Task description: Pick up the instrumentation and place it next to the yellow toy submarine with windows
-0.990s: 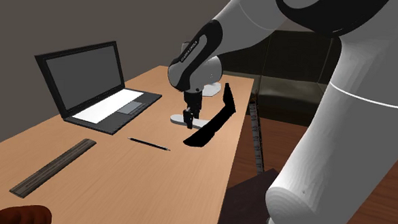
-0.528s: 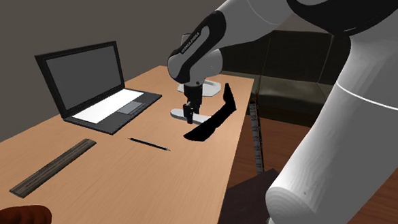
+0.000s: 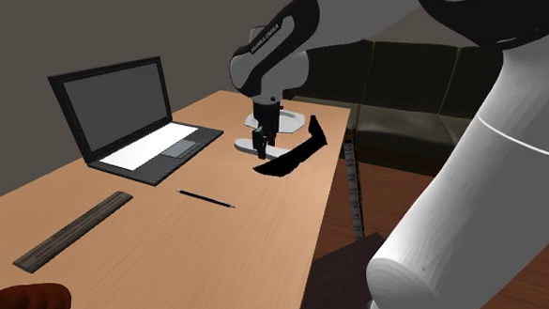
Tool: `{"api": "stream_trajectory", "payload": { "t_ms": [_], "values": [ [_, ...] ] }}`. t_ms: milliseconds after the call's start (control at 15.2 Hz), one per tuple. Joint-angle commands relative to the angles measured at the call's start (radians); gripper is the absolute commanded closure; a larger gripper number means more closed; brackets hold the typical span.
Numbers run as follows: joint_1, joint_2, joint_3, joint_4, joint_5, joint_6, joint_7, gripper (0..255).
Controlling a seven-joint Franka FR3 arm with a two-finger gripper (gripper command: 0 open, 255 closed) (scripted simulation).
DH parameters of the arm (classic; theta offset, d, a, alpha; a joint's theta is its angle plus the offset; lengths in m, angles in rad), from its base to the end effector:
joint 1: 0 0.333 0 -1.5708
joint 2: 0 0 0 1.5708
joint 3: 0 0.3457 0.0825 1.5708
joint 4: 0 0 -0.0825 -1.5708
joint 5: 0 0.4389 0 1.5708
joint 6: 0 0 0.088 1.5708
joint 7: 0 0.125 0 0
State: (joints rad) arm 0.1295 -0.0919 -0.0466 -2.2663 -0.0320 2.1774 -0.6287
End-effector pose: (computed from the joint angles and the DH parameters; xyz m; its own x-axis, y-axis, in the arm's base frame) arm 0.5453 0.0435 0.3788 0.7452 0.6667 -0.0108 0.6668 -0.7450 0.0195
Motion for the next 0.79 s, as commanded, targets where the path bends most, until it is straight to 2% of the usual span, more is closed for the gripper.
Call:
{"api": "stream_trajectory", "payload": {
  "t_ms": [0,726],
  "values": [
    [0.001,-0.015,0.001,0.013,0.000,-0.028,0.001,255],
    [0.001,-0.067,0.002,0.111,0.000,-0.177,-0.001,255]
  ]
}}
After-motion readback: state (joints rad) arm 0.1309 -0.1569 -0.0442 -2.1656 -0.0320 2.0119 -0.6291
